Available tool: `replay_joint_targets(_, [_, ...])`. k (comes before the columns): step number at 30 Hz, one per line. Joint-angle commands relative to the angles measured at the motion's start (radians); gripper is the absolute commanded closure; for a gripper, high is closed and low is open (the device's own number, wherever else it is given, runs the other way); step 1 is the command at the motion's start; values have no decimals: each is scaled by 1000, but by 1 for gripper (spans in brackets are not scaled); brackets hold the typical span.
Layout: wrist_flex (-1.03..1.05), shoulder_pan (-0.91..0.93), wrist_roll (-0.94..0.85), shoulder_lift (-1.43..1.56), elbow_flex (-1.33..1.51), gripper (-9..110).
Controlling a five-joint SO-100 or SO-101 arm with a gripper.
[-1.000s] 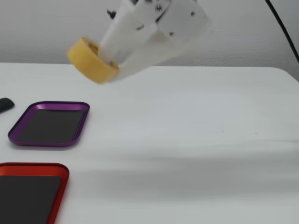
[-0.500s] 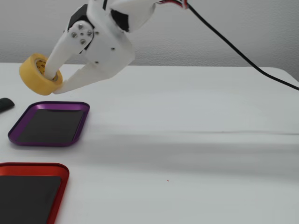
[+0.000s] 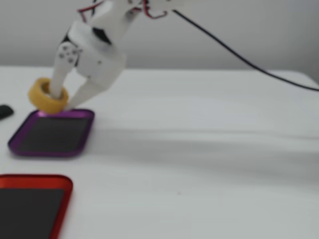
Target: Grasp a tape and put it in the right purple dish.
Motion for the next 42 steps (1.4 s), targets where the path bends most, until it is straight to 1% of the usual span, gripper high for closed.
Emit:
replay_joint_targets(1, [64, 2, -3, 25, -49, 98])
replay_joint_targets(5, [166, 0, 2, 25, -98, 89])
replay_joint_targets(7, [227, 0, 2, 23, -132, 86])
replay_joint_targets(11, [364, -3, 8, 26, -236, 86])
replay_joint_targets(15, [630, -12, 17, 58, -465, 86])
replay_joint_targets(19, [905, -12, 95, 143, -709, 86])
replay_joint_targets(20, [948, -14, 110, 170, -750, 86])
replay_joint_targets(22, [963, -14, 163, 245, -788, 86])
replay_joint_targets(26, [960, -12, 198, 440, -594, 86])
replay_joint_targets(34, [950, -57, 207, 873, 41, 86])
replay_joint_targets(38, [888, -67, 207, 1114, 357, 86])
replay_joint_targets(42, [770, -67, 207, 1376, 719, 86])
